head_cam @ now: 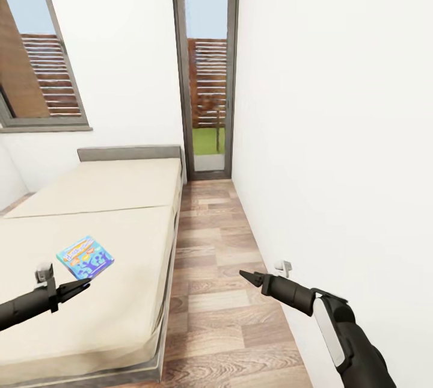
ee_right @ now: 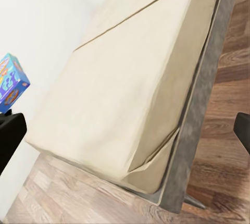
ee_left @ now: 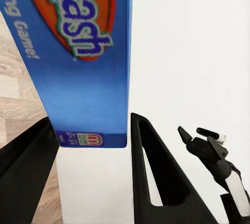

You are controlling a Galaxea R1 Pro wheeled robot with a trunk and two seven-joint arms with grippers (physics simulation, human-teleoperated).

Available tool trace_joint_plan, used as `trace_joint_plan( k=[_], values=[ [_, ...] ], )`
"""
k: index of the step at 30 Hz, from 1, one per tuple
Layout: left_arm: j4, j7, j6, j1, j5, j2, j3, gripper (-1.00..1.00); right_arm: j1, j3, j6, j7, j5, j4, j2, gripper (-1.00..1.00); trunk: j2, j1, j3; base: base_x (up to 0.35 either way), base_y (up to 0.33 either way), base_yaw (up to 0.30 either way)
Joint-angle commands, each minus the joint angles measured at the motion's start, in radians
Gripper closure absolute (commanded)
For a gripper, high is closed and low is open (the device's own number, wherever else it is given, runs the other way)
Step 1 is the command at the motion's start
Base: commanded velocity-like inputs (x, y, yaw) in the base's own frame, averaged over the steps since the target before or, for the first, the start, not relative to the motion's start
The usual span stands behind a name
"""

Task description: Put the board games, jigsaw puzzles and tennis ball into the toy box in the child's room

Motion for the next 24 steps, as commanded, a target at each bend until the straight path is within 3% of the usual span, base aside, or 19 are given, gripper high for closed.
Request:
trace_joint_plan(
  k=[1, 5, 16, 24],
  values=[
    [-0.001, -0.004, 0.010, 0.000, 0.001, 0.002, -0.002, 1.00, -0.001, -0.001, 0.006, -0.003, -0.004, 0.000, 0.003, -1.00, 0.007, -0.004, 0.002, 0.000, 0.000, 0.000],
    [-0.011, -0.011, 0.023, -0.001, 0.001, 0.020, -0.012, 1.00, -0.001, 0.022, 0.008, -0.036, -0.007, -0.001, 0.011, -1.00, 0.035, -0.019, 0.015, 0.000, 0.000, 0.000],
    [-0.014, -0.012, 0.026, -0.001, 0.001, 0.053, -0.030, 1.00, -0.001, 0.043, 0.003, -0.043, -0.004, -0.007, 0.012, -1.00, 0.112, -0.062, 0.049, 0.000, 0.000, 0.007],
    [-0.014, -0.013, 0.026, -0.001, 0.001, 0.073, -0.036, 1.00, -0.001, 0.045, 0.003, -0.042, -0.003, -0.012, 0.012, -1.00, 0.168, -0.092, 0.074, -0.003, 0.000, 0.224]
  ],
)
